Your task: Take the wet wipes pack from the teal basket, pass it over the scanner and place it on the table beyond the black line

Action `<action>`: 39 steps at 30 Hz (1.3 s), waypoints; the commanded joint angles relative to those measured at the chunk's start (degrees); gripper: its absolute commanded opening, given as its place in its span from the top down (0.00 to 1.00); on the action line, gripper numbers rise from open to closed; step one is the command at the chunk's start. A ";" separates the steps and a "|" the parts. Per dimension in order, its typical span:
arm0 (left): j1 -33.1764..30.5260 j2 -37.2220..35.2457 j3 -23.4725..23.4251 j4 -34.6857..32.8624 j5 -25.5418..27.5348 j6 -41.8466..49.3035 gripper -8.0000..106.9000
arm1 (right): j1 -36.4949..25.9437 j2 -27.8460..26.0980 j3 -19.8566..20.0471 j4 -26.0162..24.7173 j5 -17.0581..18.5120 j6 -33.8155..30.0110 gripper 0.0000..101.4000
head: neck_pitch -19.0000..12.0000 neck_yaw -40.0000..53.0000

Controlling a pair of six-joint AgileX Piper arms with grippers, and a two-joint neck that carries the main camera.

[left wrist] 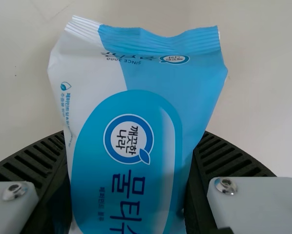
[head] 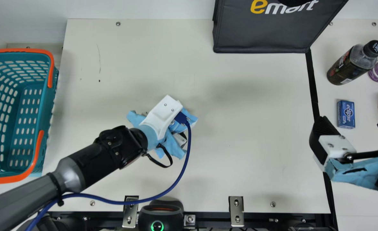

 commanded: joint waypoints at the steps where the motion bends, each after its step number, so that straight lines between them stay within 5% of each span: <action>1: 0.09 0.15 0.26 -0.19 -1.03 -0.05 1.00 | 0.00 0.00 0.00 0.00 0.00 0.00 0.06 | -1.66 0.09; 13: 0.33 0.54 1.06 -5.75 -4.17 3.22 1.00 | 0.00 0.00 0.00 0.00 0.00 0.00 0.06 | -1.66 0.09; 28: 2.36 0.22 0.10 -21.78 -2.58 16.68 1.00 | 0.00 0.00 0.00 0.00 0.00 0.00 0.06 | -1.66 0.09; 39: 3.84 0.38 0.13 -26.51 -2.00 21.80 1.00 | 0.00 0.00 0.00 0.00 0.00 0.00 0.06 | -1.66 0.09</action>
